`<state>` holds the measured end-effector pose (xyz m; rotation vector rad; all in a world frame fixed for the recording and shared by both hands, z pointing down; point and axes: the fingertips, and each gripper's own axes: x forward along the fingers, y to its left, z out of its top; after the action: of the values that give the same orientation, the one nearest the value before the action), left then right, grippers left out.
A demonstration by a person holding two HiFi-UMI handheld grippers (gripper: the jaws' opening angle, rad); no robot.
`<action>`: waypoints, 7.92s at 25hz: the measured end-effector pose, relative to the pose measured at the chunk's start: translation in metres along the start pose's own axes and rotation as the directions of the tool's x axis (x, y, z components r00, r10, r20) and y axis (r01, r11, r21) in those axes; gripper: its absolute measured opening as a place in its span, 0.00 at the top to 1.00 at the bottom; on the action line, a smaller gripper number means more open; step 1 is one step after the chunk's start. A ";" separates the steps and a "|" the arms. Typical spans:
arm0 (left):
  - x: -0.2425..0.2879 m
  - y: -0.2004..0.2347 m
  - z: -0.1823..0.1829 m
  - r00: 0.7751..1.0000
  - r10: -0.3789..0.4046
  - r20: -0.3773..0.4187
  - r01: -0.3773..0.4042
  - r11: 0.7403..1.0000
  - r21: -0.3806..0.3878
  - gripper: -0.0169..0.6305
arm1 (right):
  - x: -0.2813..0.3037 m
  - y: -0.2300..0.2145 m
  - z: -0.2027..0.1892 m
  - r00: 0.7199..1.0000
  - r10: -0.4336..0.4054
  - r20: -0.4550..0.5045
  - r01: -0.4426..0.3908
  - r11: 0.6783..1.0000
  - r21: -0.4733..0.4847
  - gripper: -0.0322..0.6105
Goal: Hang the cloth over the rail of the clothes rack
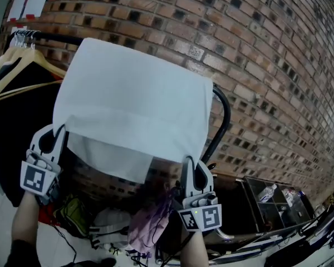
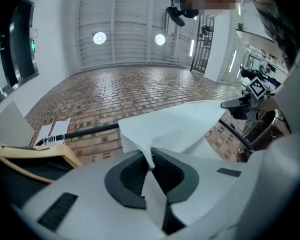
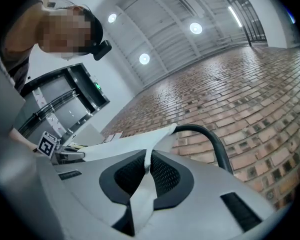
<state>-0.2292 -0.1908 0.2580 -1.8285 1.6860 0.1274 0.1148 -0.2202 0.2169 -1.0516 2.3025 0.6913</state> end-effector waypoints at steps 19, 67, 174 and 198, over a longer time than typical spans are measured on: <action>-0.045 0.000 -0.076 0.988 -0.071 -0.135 0.064 0.997 -0.051 0.92 | -0.056 0.066 -0.068 0.983 -0.082 -0.165 0.086 0.996 0.020 0.89; 0.136 0.114 0.025 0.993 -0.116 0.027 0.116 0.993 -0.016 0.73 | 0.182 0.025 0.016 0.905 -0.405 -0.126 0.218 0.699 -0.681 0.78; 0.215 0.102 0.045 0.999 -0.036 0.011 0.037 0.998 -0.041 0.85 | 0.202 -0.121 0.078 0.809 -0.279 -0.517 0.126 0.942 -0.312 0.90; 0.212 0.101 0.042 0.998 -0.058 0.030 0.060 0.996 -0.061 0.85 | 0.210 -0.104 0.080 0.905 -0.142 -0.400 0.172 0.984 0.039 0.91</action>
<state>-0.2718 -0.3495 0.0850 -1.9116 1.6237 0.1814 0.0961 -0.3401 0.0005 -1.4323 2.5154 0.3478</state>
